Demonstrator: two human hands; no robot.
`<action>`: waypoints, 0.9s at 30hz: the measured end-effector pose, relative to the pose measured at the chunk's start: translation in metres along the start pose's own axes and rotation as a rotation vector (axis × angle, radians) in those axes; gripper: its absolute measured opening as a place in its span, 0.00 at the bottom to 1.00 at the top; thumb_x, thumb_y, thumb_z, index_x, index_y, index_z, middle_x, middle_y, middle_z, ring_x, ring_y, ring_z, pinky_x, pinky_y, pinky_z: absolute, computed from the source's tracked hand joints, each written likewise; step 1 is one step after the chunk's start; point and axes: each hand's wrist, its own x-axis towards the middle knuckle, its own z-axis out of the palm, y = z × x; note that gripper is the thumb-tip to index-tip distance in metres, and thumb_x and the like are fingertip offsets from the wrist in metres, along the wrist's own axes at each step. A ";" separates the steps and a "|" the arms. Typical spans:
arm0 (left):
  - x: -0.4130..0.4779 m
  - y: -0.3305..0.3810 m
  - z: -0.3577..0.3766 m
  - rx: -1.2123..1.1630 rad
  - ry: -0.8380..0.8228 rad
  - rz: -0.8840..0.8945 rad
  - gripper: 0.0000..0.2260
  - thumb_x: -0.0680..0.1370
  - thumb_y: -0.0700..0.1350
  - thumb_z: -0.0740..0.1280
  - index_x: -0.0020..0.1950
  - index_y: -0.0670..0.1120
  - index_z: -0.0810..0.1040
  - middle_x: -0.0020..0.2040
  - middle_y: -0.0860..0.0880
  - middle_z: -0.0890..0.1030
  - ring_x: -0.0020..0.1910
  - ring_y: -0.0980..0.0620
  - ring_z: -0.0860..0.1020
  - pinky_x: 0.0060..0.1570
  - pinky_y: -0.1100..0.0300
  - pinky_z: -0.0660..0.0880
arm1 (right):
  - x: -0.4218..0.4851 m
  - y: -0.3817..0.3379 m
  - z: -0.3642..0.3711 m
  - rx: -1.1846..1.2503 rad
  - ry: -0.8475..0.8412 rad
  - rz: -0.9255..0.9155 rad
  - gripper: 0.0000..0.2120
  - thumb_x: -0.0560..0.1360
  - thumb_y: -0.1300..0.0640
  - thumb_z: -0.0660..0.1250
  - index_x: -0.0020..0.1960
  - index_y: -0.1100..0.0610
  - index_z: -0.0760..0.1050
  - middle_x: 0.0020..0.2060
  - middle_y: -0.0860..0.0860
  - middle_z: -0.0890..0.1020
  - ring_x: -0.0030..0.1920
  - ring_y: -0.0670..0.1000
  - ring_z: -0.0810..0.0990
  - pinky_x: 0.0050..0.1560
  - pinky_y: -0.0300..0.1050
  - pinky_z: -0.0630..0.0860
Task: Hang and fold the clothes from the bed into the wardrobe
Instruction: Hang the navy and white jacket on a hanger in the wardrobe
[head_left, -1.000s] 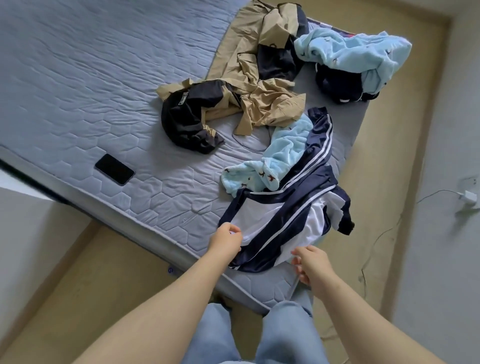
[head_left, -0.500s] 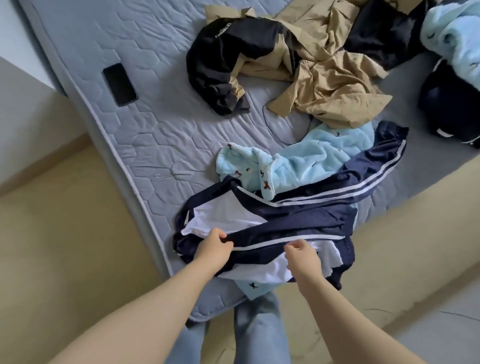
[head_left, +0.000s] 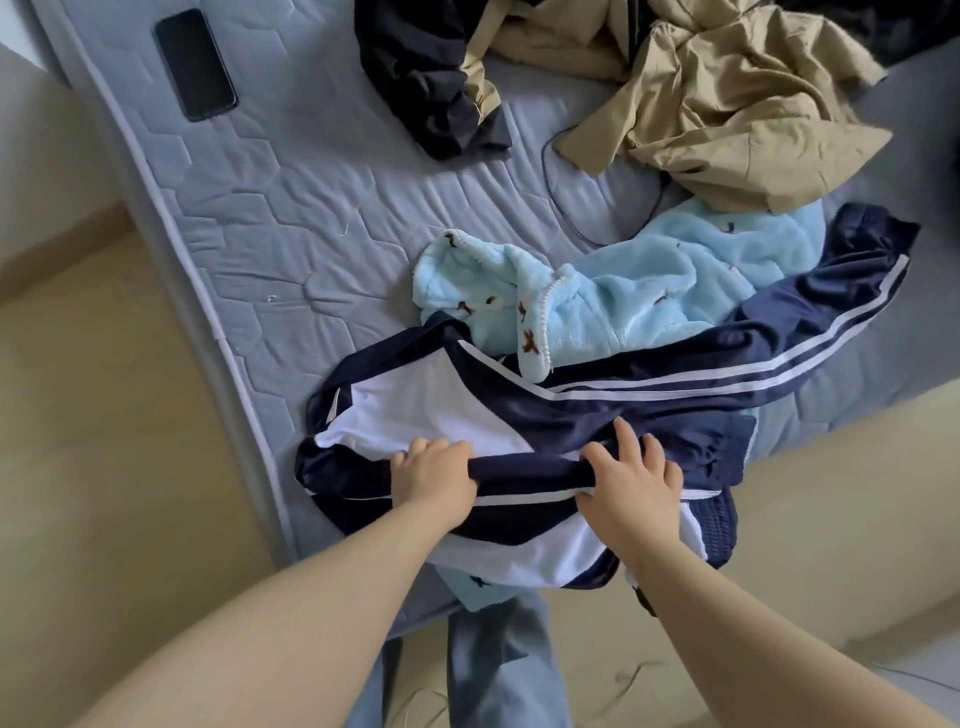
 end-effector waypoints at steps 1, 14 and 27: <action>-0.002 -0.002 0.001 -0.046 0.021 0.005 0.06 0.78 0.48 0.60 0.54 0.50 0.70 0.54 0.51 0.75 0.56 0.47 0.69 0.54 0.56 0.63 | -0.001 0.001 0.003 -0.001 0.023 -0.022 0.14 0.75 0.52 0.62 0.61 0.50 0.67 0.73 0.50 0.59 0.72 0.58 0.54 0.66 0.52 0.54; -0.051 -0.032 -0.046 -1.639 0.158 -0.291 0.06 0.78 0.40 0.62 0.43 0.49 0.73 0.42 0.47 0.79 0.39 0.50 0.77 0.39 0.58 0.73 | -0.049 -0.047 -0.023 0.571 -0.231 -0.121 0.17 0.70 0.50 0.67 0.55 0.42 0.64 0.39 0.42 0.78 0.45 0.50 0.76 0.54 0.50 0.68; -0.038 -0.058 -0.066 -1.671 -0.216 -0.755 0.25 0.74 0.61 0.64 0.64 0.47 0.71 0.63 0.45 0.75 0.60 0.41 0.74 0.60 0.43 0.68 | -0.068 -0.054 -0.052 1.555 -0.250 0.075 0.11 0.76 0.62 0.61 0.43 0.58 0.83 0.36 0.59 0.81 0.39 0.55 0.81 0.44 0.45 0.76</action>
